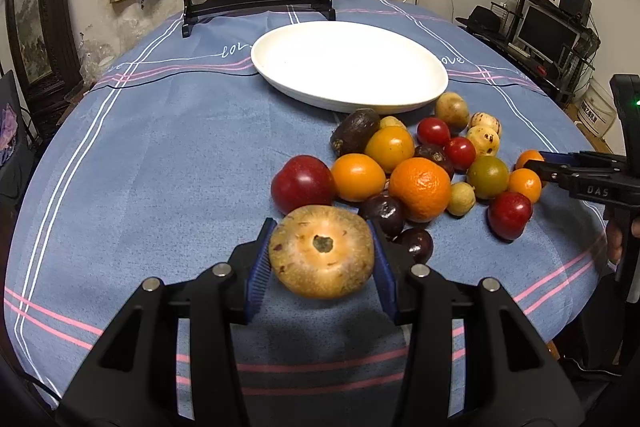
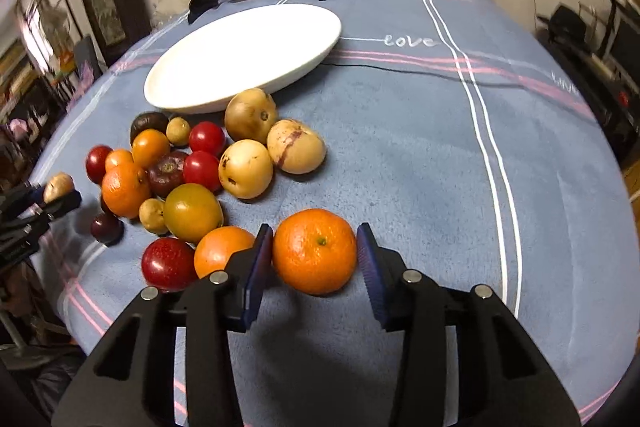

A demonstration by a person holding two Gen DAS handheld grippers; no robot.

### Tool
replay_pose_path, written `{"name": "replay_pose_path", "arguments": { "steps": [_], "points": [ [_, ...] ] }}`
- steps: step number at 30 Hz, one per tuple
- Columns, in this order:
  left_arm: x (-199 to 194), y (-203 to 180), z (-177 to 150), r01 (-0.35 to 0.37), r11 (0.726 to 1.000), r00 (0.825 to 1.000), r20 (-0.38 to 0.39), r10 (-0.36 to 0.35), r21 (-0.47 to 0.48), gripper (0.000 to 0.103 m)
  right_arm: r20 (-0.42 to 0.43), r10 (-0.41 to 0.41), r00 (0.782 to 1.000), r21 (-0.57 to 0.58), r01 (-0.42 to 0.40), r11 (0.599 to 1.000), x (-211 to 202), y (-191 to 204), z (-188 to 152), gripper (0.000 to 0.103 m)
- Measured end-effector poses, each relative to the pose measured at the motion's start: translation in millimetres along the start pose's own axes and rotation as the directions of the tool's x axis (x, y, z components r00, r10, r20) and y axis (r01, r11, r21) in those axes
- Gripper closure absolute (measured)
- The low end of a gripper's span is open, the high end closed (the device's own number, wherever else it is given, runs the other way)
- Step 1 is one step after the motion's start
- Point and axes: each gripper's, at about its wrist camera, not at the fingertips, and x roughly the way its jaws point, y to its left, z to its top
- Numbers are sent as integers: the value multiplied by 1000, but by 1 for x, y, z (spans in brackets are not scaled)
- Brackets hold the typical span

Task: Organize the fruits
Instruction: 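Carry both fruits to the white plate and open both tools to release, then grasp a red plum with the left tool while the right tool grasps a tangerine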

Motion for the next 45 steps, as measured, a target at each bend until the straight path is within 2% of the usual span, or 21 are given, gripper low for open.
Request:
{"name": "replay_pose_path", "arguments": {
  "steps": [3,6,10,13,16,21,24,27,28,29,30,31,34,37,40,45],
  "points": [
    [-4,1,6,-6,1000,1000,15,5,19,57,36,3,999,30,-4,1000,-12,-7,3,60],
    [-9,3,21,-3,999,999,40,1,37,57,90,27,996,6,-27,1000,-26,-3,16,60],
    [-5,2,61,-24,998,996,89,18,66,57,135,51,990,-67,-42,997,-29,19,51,60],
    [17,-2,103,-30,996,994,106,20,88,57,145,56,988,-125,-38,991,-16,38,88,60],
    [63,0,151,-46,996,998,48,42,79,57,114,37,993,-165,-18,986,15,53,129,60],
    [132,10,190,-93,993,993,-69,97,70,57,14,-11,1000,-172,13,985,79,55,170,60],
    [161,14,193,-67,996,988,-135,73,55,57,-31,-33,999,-169,27,985,109,53,179,59],
    [174,15,192,-57,997,986,-154,64,48,56,-59,-27,998,-159,18,987,128,50,184,58],
    [175,15,192,-58,997,987,-149,64,46,53,-63,-28,998,-160,18,987,131,50,185,57],
    [174,16,192,-56,998,988,-141,62,43,42,-59,-30,998,-160,20,987,132,50,185,53],
    [172,17,193,-58,998,989,-131,63,37,38,-42,-34,999,-157,27,987,130,49,184,51],
    [168,18,193,-61,998,990,-122,65,32,33,-25,-27,999,-150,23,988,125,48,184,47],
    [149,18,192,-53,998,995,-87,54,17,29,9,-9,1000,-128,10,992,106,44,179,44],
    [120,19,184,-73,997,997,-29,73,11,17,55,-8,998,-113,15,993,76,36,167,36],
    [93,21,171,-75,997,997,23,75,-3,14,103,-15,995,-119,27,993,46,29,141,34],
    [61,27,138,-73,995,996,40,76,-64,13,129,-52,990,-105,66,992,12,17,93,34]
  ]
}}
